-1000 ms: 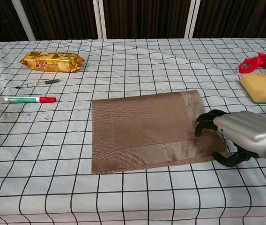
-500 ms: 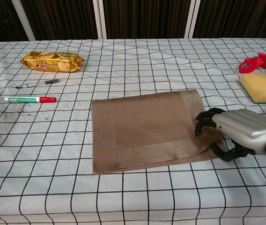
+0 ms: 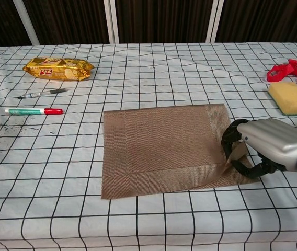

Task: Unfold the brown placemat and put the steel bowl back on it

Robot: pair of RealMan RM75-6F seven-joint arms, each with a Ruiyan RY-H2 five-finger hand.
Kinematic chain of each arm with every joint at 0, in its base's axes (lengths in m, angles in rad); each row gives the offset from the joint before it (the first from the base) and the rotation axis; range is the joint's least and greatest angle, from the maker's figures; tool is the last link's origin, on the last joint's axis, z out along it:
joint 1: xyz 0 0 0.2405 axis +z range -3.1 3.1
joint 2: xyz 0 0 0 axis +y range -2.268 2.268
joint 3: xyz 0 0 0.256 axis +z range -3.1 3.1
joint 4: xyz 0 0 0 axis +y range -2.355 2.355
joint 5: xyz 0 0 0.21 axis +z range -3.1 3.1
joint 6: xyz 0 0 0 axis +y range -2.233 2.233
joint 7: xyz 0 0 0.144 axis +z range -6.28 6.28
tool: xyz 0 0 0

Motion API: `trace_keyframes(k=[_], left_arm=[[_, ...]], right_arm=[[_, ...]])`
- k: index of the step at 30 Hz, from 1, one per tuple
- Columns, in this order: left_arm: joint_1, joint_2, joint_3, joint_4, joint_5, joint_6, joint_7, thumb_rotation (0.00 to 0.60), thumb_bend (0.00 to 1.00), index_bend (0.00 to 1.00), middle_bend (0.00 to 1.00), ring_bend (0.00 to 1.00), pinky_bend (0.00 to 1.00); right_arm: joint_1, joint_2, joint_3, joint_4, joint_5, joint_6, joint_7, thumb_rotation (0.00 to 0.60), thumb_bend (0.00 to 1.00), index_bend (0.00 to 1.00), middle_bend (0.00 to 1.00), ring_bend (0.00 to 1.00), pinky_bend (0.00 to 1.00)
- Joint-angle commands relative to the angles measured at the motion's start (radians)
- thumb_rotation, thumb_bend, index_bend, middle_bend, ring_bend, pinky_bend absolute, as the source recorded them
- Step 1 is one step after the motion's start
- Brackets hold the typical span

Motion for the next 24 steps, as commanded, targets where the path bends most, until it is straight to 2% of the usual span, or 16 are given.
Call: trace_keyframes(k=[1, 6, 11, 14, 16, 24], left_arm=[[0.000, 0.000, 0.000, 0.000, 0.000, -0.001, 0.001, 0.600, 0.01, 0.00, 0.00, 0.00, 0.01], [0.000, 0.000, 0.001, -0.001, 0.002, -0.001, 0.002, 0.600, 0.01, 0.00, 0.00, 0.00, 0.01], [-0.001, 0.000, 0.002, -0.001, 0.002, -0.002, 0.001, 0.600, 0.01, 0.00, 0.00, 0.00, 0.01], [-0.001, 0.000, 0.002, -0.001, 0.003, -0.003, 0.001, 0.600, 0.01, 0.00, 0.00, 0.00, 0.01], [-0.002, 0.001, 0.002, -0.001, 0.002, -0.003, 0.001, 0.600, 0.01, 0.00, 0.00, 0.00, 0.01], [-0.003, 0.005, -0.001, -0.002, -0.004, -0.008, -0.009, 0.600, 0.01, 0.00, 0.00, 0.00, 0.01]], right_arm=[[-0.004, 0.006, -0.004, -0.009, -0.010, 0.003, 0.013, 0.600, 0.49, 0.71, 0.32, 0.12, 0.19], [-0.011, 0.018, -0.008, -0.030, -0.018, 0.006, 0.027, 0.600, 0.51, 0.71, 0.32, 0.12, 0.19], [-0.033, 0.033, 0.000, -0.122, 0.025, 0.004, 0.075, 0.600, 0.52, 0.71, 0.32, 0.12, 0.19], [-0.046, 0.047, 0.033, -0.240, 0.123, -0.020, 0.134, 0.600, 0.53, 0.71, 0.32, 0.12, 0.19], [-0.041, 0.059, 0.050, -0.282, 0.159, -0.030, 0.134, 0.600, 0.53, 0.71, 0.32, 0.12, 0.19], [0.007, 0.057, 0.122, -0.294, 0.256, -0.034, 0.069, 0.600, 0.54, 0.74, 0.34, 0.12, 0.19]])
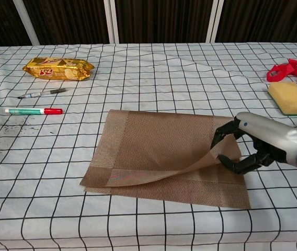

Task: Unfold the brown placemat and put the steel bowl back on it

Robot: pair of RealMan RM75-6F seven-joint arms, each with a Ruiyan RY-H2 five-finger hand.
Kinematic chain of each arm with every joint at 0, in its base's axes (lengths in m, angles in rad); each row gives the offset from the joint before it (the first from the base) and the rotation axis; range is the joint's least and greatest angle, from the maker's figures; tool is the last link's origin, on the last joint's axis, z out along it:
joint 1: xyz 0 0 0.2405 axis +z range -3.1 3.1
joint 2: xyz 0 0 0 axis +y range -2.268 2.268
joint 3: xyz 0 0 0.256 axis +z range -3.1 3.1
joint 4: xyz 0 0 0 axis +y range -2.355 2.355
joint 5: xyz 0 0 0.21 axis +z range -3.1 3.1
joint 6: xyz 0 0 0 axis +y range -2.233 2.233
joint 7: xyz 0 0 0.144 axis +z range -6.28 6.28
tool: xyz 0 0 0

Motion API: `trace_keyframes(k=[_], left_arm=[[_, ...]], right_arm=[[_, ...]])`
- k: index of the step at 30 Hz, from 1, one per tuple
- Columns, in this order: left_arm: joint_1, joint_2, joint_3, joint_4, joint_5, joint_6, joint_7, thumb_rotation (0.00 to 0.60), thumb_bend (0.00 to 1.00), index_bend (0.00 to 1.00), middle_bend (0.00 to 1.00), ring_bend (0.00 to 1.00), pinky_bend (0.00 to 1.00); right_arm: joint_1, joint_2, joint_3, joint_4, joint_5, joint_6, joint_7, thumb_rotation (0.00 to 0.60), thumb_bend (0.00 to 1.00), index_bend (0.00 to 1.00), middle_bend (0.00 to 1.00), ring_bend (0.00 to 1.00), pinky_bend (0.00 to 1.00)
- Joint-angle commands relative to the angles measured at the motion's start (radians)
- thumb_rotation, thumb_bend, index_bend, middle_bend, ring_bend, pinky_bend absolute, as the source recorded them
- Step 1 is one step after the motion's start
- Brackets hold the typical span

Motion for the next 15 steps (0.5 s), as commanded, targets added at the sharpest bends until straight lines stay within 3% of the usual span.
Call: trace_keyframes(k=[1, 9, 15], left_arm=[[-0.001, 0.002, 0.000, -0.001, -0.002, -0.003, -0.003, 0.600, 0.01, 0.00, 0.00, 0.00, 0.01], [-0.005, 0.006, -0.005, -0.005, -0.016, -0.014, -0.013, 0.600, 0.01, 0.00, 0.00, 0.00, 0.01], [-0.007, 0.010, -0.005, -0.008, -0.019, -0.022, -0.019, 0.600, 0.01, 0.00, 0.00, 0.00, 0.01]], right_arm=[[0.029, -0.009, 0.049, 0.008, 0.061, -0.003, -0.026, 0.600, 0.54, 0.74, 0.34, 0.12, 0.19], [0.133, -0.045, 0.251, 0.002, 0.352, 0.023, -0.098, 0.600, 0.54, 0.75, 0.35, 0.12, 0.19], [0.243, -0.076, 0.395, 0.085, 0.550, 0.073, -0.160, 0.600, 0.54, 0.75, 0.35, 0.12, 0.19]])
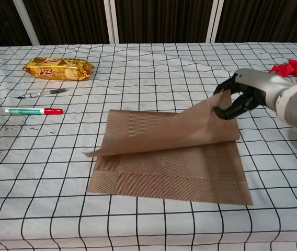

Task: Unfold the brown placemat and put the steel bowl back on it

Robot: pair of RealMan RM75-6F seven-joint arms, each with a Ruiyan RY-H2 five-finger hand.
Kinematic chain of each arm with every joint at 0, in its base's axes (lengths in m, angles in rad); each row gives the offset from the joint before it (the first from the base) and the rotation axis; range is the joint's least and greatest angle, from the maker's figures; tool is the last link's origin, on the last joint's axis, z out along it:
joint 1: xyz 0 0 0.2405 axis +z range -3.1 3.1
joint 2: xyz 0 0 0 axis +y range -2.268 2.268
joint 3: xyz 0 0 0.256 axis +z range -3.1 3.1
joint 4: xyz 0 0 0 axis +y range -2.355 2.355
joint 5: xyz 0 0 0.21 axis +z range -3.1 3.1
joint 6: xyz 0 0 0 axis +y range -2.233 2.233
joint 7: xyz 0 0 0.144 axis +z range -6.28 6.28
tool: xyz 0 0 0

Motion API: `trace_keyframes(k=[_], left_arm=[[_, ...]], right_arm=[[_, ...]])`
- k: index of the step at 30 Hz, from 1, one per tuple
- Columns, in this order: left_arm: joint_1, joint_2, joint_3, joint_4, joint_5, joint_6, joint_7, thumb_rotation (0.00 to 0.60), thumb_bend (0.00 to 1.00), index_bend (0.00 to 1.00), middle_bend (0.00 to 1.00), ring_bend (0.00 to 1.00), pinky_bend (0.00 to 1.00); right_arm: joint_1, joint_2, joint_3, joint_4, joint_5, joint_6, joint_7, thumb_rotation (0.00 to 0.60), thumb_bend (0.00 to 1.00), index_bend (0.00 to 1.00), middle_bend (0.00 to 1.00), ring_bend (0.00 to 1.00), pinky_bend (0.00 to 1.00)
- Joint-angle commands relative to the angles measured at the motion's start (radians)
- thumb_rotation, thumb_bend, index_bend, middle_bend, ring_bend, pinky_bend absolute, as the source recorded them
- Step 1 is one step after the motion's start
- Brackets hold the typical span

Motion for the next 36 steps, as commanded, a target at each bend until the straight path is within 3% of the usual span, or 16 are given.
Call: trace_keyframes(k=[1, 10, 19, 20, 22, 24, 27, 31, 36], left_arm=[[-0.001, 0.001, 0.000, -0.002, -0.001, -0.003, -0.003, 0.600, 0.01, 0.00, 0.00, 0.00, 0.01], [-0.004, 0.010, 0.000, -0.010, -0.007, -0.014, -0.015, 0.600, 0.01, 0.00, 0.00, 0.00, 0.01], [-0.007, 0.017, 0.006, -0.017, -0.004, -0.026, -0.017, 0.600, 0.01, 0.00, 0.00, 0.00, 0.01], [-0.007, 0.017, 0.007, -0.018, -0.005, -0.027, -0.017, 0.600, 0.01, 0.00, 0.00, 0.00, 0.01], [-0.007, 0.018, 0.006, -0.018, -0.006, -0.027, -0.019, 0.600, 0.01, 0.00, 0.00, 0.00, 0.01], [-0.008, 0.018, 0.005, -0.018, -0.009, -0.028, -0.020, 0.600, 0.01, 0.00, 0.00, 0.00, 0.01], [-0.009, 0.018, 0.006, -0.018, -0.010, -0.032, -0.016, 0.600, 0.01, 0.00, 0.00, 0.00, 0.01], [-0.010, 0.017, 0.007, -0.019, -0.010, -0.035, -0.010, 0.600, 0.01, 0.00, 0.00, 0.00, 0.01], [-0.009, 0.016, 0.008, -0.019, -0.008, -0.031, -0.004, 0.600, 0.01, 0.00, 0.00, 0.00, 0.01]], right_arm=[[0.097, -0.034, 0.107, 0.077, 0.146, 0.041, -0.059, 0.600, 0.54, 0.75, 0.35, 0.12, 0.19], [0.268, -0.119, 0.242, 0.347, 0.313, 0.088, -0.109, 0.600, 0.54, 0.76, 0.35, 0.12, 0.19], [0.377, -0.191, 0.261, 0.615, 0.338, 0.053, -0.129, 0.600, 0.52, 0.75, 0.34, 0.12, 0.19], [0.382, -0.196, 0.261, 0.633, 0.337, 0.049, -0.127, 0.600, 0.51, 0.72, 0.32, 0.12, 0.19], [0.395, -0.207, 0.261, 0.673, 0.343, 0.030, -0.129, 0.600, 0.44, 0.57, 0.25, 0.10, 0.19], [0.401, -0.209, 0.249, 0.694, 0.352, 0.009, -0.150, 0.600, 0.32, 0.27, 0.15, 0.07, 0.19], [0.398, -0.202, 0.229, 0.692, 0.362, -0.011, -0.181, 0.600, 0.20, 0.05, 0.09, 0.05, 0.19], [0.374, -0.178, 0.200, 0.643, 0.343, -0.012, -0.185, 0.600, 0.10, 0.00, 0.08, 0.04, 0.19], [0.315, -0.119, 0.139, 0.518, 0.265, 0.018, -0.165, 0.600, 0.07, 0.00, 0.08, 0.04, 0.19]])
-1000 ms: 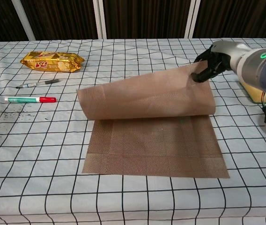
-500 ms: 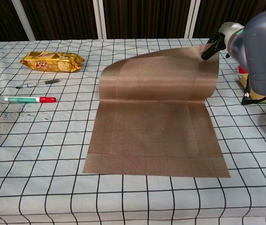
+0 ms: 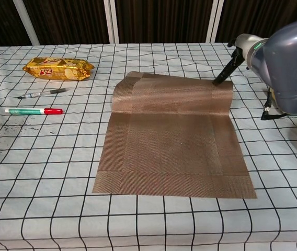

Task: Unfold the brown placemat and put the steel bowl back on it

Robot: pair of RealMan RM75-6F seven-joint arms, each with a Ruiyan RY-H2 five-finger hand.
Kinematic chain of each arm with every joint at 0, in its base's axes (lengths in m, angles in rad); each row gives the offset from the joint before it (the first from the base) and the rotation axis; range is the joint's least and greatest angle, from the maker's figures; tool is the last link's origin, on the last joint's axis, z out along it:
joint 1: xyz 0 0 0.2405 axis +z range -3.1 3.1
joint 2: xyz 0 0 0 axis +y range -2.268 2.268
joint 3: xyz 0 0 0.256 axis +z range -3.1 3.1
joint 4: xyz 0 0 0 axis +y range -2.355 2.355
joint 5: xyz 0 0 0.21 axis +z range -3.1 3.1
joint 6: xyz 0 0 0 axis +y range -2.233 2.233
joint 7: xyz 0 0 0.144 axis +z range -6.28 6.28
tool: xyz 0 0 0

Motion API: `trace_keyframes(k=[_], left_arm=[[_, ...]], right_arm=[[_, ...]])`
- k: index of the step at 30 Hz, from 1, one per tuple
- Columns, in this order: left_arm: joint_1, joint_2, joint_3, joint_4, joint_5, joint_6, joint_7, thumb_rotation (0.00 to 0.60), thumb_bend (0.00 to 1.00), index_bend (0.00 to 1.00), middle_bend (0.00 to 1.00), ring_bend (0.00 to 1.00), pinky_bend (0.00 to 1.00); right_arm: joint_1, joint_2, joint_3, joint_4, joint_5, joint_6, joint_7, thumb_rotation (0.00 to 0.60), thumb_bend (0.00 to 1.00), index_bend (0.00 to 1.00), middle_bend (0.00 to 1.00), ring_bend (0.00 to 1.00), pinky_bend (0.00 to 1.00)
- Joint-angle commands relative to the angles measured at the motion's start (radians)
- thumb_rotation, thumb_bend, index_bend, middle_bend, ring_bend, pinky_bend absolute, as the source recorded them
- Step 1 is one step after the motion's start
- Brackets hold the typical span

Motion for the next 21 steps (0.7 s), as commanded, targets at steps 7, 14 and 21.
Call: trace_keyframes(k=[7, 14, 21], left_arm=[[0.004, -0.004, 0.004, 0.003, 0.010, 0.011, 0.009, 0.600, 0.01, 0.00, 0.00, 0.00, 0.01], [0.007, -0.008, 0.008, 0.007, 0.018, 0.018, 0.021, 0.600, 0.01, 0.00, 0.00, 0.00, 0.02], [0.007, -0.014, 0.014, 0.011, 0.027, 0.018, 0.042, 0.600, 0.01, 0.00, 0.00, 0.00, 0.02]], right_arm=[[-0.170, 0.193, -0.174, -0.380, -0.202, 0.075, 0.042, 0.600, 0.05, 0.09, 0.08, 0.05, 0.19], [-0.323, 0.365, -0.339, -0.653, -0.358, 0.122, 0.102, 0.600, 0.03, 0.16, 0.09, 0.05, 0.19], [-0.470, 0.486, -0.532, -0.694, -0.693, 0.254, 0.167, 0.600, 0.04, 0.16, 0.03, 0.00, 0.18]])
